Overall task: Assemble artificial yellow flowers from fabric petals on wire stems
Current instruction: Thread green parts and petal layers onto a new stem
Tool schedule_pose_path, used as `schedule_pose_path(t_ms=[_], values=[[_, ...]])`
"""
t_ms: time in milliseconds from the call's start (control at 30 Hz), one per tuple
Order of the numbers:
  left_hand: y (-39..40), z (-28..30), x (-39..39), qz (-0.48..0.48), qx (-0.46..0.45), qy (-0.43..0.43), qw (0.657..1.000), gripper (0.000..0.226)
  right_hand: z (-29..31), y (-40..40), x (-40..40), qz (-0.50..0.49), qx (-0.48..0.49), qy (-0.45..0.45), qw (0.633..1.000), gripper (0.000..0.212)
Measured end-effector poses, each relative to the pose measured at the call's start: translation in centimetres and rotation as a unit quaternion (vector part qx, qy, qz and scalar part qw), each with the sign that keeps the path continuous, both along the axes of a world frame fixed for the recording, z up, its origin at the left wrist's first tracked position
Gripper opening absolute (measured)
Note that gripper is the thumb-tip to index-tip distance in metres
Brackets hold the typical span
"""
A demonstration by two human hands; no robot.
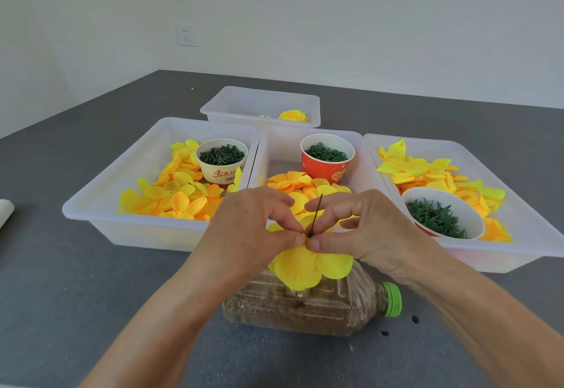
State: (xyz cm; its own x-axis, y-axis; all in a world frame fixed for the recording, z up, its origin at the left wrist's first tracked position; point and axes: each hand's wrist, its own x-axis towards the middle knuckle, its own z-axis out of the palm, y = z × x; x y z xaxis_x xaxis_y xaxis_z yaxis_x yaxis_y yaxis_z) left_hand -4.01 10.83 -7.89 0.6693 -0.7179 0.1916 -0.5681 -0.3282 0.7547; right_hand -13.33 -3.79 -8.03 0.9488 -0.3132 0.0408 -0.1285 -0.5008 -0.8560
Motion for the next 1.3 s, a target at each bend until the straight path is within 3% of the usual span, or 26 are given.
schedule_pose_path(t_ms=[300,533,733,933,1033,1133,1300], values=[[0.0,-0.1,0.3,-0.003,-0.013,0.015,1.000,0.015,-0.4,-0.1,0.1,-0.027,0.032,-0.018,0.999,0.018],[-0.7,-0.7,0.5,-0.018,-0.038,0.016,0.999,0.021,-0.6,-0.3,-0.2,-0.025,0.176,0.023,0.984,0.020],[-0.7,-0.9,0.8,-0.040,-0.025,0.025,0.999,0.022,-1.2,-0.5,-0.1,-0.035,0.187,0.021,0.982,0.023],[-0.8,-0.4,1.2,-0.075,0.017,0.015,0.997,0.021,-0.1,-1.4,-0.4,-0.017,0.123,0.034,0.992,0.008],[-1.1,0.3,1.7,-0.103,0.046,0.021,0.993,0.021,0.9,-4.2,-0.1,-0.112,0.091,-0.042,0.989,0.005],[-1.3,1.2,2.4,-0.148,0.057,0.062,0.985,0.021,1.4,-8.9,0.3,-0.252,-0.088,-0.088,0.960,0.006],[-2.4,1.4,3.3,-0.180,0.005,0.178,0.967,0.029,0.1,-15.3,1.2,-0.295,-0.287,0.091,0.907,0.051]])
